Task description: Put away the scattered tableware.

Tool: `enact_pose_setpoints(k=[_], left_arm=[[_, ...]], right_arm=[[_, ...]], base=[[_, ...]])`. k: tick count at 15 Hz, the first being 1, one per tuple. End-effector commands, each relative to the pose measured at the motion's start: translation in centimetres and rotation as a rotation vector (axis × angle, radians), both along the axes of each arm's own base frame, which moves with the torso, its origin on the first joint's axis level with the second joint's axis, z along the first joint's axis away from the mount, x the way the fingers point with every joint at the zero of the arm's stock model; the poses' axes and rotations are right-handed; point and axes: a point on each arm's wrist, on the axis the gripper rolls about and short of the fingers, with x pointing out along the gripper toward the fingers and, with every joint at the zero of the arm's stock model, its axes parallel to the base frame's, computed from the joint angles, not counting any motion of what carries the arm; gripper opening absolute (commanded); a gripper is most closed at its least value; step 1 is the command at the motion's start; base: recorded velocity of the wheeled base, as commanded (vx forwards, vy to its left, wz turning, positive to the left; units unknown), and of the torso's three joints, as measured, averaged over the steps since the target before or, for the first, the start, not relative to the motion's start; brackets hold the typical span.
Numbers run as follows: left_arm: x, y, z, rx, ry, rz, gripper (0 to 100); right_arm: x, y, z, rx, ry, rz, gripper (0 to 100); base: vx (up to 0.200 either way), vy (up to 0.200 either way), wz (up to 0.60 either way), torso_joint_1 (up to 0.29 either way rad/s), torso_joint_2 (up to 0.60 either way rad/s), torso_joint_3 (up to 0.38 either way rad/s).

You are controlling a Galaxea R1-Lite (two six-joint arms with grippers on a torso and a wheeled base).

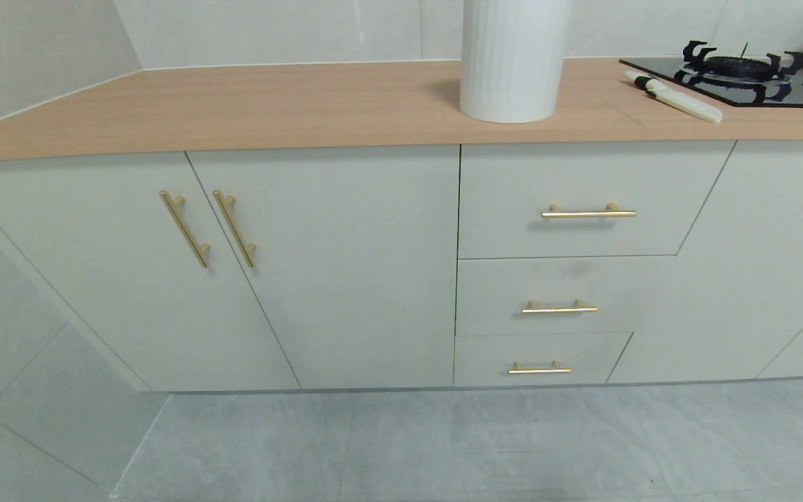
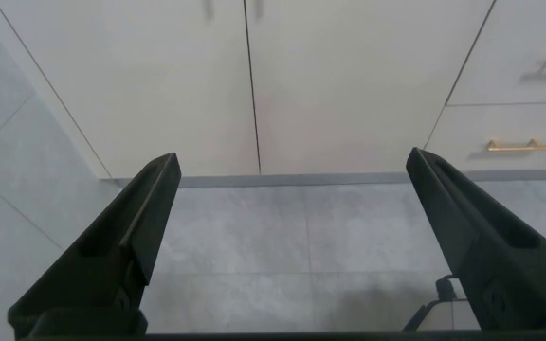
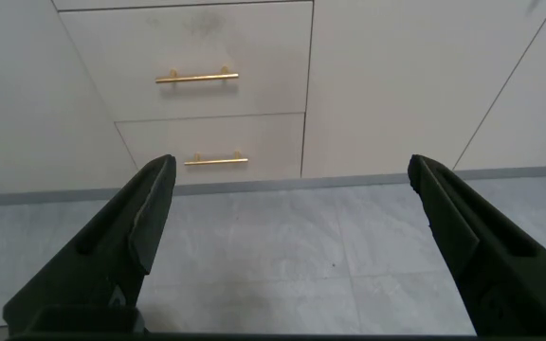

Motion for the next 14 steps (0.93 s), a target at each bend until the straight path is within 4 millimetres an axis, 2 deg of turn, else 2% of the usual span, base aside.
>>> enact_pose_setpoints(k=[1, 9, 10, 14], left_arm=[[-0.01, 0.00, 0.04, -0.002, -0.001, 0.001, 100], [-0.01, 0.00, 0.04, -0.004, -0.001, 0.001, 100], [-0.01, 0.00, 0.04, -0.004, -0.001, 0.001, 100], [-0.01, 0.00, 0.04, -0.004, -0.001, 0.001, 100]], right_arm=[[0.02, 0.00, 0.00, 0.000, 0.004, 0.000, 100], [0.02, 0.00, 0.00, 0.000, 0.004, 0.000, 100], [0.02, 0.00, 0.00, 0.000, 0.004, 0.000, 100], [0.02, 0.00, 0.00, 0.000, 0.004, 0.000, 100]], base=[[0.200, 0.000, 0.00, -0.007, 0.00, 0.012], [0.200, 0.000, 0.00, 0.005, 0.00, 0.002], [0.000, 0.000, 0.00, 0.000, 0.00, 0.000], [0.200, 0.000, 0.00, -0.001, 0.00, 0.005]])
